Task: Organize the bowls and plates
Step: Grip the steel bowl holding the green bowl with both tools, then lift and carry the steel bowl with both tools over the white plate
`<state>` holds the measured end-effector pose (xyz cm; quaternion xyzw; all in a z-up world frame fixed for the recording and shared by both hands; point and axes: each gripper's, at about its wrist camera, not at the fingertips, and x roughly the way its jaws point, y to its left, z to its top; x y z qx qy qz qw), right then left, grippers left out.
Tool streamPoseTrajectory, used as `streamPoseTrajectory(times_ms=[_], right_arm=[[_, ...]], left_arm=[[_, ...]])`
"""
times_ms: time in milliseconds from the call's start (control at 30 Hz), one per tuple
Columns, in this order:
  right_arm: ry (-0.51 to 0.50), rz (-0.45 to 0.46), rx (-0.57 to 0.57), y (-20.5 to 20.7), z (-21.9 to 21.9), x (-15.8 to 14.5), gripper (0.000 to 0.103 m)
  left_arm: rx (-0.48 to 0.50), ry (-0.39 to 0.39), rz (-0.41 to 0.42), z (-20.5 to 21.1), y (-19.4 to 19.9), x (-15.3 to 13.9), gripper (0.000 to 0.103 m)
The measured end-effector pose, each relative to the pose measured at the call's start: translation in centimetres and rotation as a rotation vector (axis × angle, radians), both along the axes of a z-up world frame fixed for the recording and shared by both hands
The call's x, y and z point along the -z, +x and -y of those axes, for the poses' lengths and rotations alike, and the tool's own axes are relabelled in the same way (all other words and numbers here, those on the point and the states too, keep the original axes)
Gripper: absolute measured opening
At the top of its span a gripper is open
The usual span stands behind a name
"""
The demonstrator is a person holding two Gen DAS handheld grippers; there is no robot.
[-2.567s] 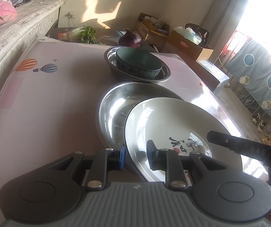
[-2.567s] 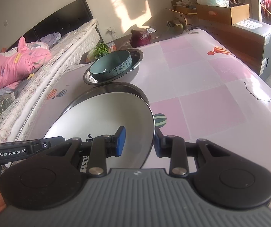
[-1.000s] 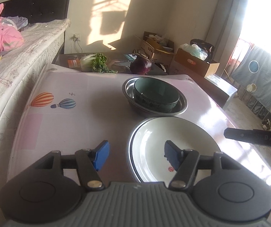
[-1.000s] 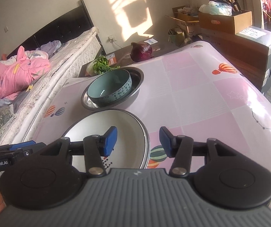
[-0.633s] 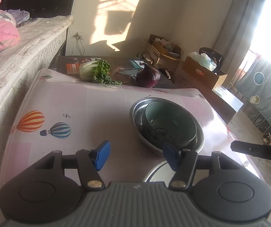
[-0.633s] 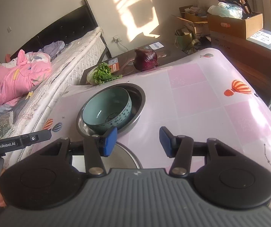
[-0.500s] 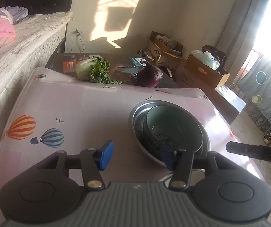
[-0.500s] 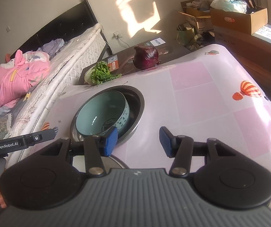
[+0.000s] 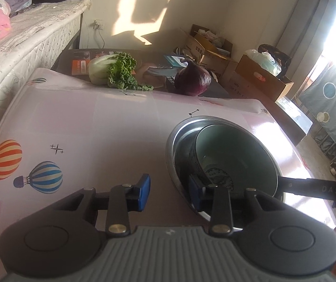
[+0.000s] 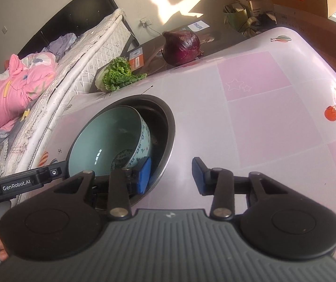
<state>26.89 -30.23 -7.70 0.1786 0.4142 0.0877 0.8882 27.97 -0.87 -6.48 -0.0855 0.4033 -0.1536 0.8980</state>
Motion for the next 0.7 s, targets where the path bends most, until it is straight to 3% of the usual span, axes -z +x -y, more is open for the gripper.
streamPoseTrajectory(times_ms=[333,600,700], right_arm=[[0.007,-0.044,-0.001,2.0,-0.4,0.8,0.03],[0.012,-0.057,-0.018,2.9,-1.1,1.0,0.015],[0.008,-0.05,-0.023,2.9,-1.2,0.9,0.012]], left_arm=[[-0.007,0.017,-0.051,0.8,2.1,0.8,0.036],[-0.011,-0.031,-0.096,1.0,2.7,1.0,0.015],[-0.014,-0.031,-0.101,1.1,2.8,1.0,0.014]])
